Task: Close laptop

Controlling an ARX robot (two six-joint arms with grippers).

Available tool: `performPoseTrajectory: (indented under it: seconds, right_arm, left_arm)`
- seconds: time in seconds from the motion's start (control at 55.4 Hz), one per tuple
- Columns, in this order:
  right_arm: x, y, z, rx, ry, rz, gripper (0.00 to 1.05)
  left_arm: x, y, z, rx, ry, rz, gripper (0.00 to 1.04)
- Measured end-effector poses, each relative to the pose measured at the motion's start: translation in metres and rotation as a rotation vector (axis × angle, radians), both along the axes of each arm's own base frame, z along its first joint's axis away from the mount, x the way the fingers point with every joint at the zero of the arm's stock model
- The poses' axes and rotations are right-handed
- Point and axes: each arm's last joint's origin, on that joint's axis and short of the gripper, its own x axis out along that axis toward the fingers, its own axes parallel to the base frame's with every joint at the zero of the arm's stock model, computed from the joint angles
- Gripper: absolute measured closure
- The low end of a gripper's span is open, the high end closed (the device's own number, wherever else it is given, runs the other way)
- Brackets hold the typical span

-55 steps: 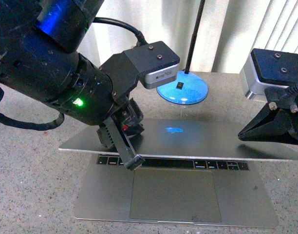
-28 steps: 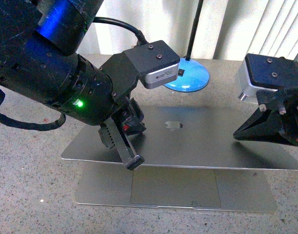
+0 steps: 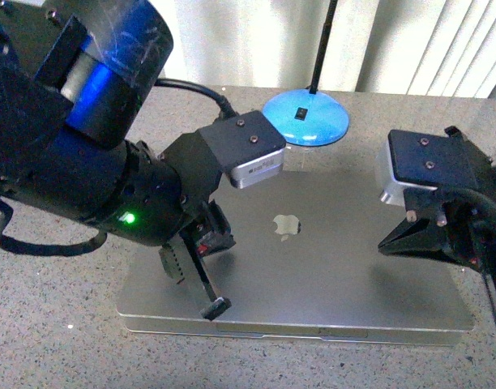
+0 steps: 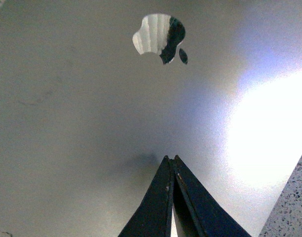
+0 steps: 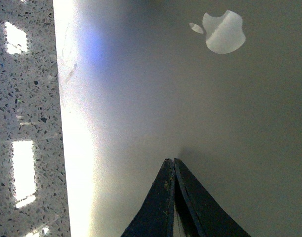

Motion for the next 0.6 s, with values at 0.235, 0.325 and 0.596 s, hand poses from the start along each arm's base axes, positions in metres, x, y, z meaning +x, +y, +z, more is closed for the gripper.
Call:
performPoseTrajectory:
  seconds: [0.235, 0.325, 0.596]
  right_arm:
    - [-0.006, 0.002, -0.011, 0.006, 0.02, -0.017, 1.02]
    - [-0.009, 0.002, -0.015, 0.007, 0.029, -0.023, 1.02]
    - [-0.015, 0.004, -0.018, 0.041, 0.033, -0.05, 1.02]
  left_arm:
    - [-0.007, 0.005, -0.013, -0.016, 0.013, 0.001, 1.01]
    - [-0.009, 0.007, -0.015, -0.022, 0.015, 0.002, 1.01]
    - [-0.012, 0.015, -0.013, -0.066, 0.012, 0.057, 1.01]
